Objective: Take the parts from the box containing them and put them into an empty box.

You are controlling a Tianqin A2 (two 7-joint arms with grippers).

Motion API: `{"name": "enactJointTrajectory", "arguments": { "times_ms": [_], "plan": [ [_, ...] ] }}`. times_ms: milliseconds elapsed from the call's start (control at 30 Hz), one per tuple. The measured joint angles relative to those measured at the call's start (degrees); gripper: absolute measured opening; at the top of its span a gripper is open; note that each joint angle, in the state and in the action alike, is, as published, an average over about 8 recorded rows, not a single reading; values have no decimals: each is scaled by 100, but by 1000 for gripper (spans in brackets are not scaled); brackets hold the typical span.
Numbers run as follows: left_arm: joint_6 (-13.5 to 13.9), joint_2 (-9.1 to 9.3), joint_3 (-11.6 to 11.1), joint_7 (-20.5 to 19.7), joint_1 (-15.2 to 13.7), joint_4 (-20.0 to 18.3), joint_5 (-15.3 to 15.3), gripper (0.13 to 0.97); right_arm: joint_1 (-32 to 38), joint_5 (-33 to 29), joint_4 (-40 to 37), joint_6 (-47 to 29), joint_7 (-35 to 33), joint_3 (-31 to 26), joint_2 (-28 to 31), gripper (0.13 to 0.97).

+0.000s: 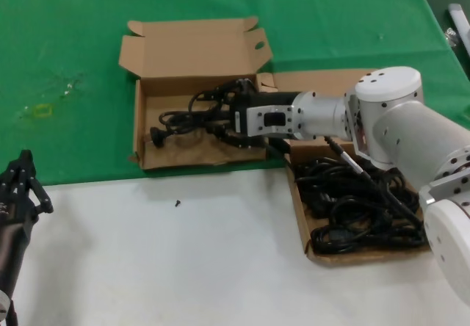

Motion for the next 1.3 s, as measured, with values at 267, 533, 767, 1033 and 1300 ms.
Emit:
{"name": "enactJointTrajectory", "arguments": {
  "times_ms": [267, 533, 767, 1033, 1300],
  "plan": [
    [0, 0, 0, 0, 0, 0, 0, 142, -291, -189, 754, -164, 563, -147, 211, 411],
    [0, 0, 0, 0, 0, 0, 0, 142, -965, -499, 2498, -339, 1784, -488, 789, 579],
    [0, 0, 0, 0, 0, 0, 0, 142, -1474, -605, 3797, -441, 2568, -616, 1334, 659],
    [0, 0, 0, 0, 0, 0, 0, 142, -1913, -571, 4897, -476, 3014, -595, 1856, 832],
    [0, 0, 0, 0, 0, 0, 0, 158, -2116, -513, 5165, -362, 3162, -524, 1936, 921]
  ]
}}
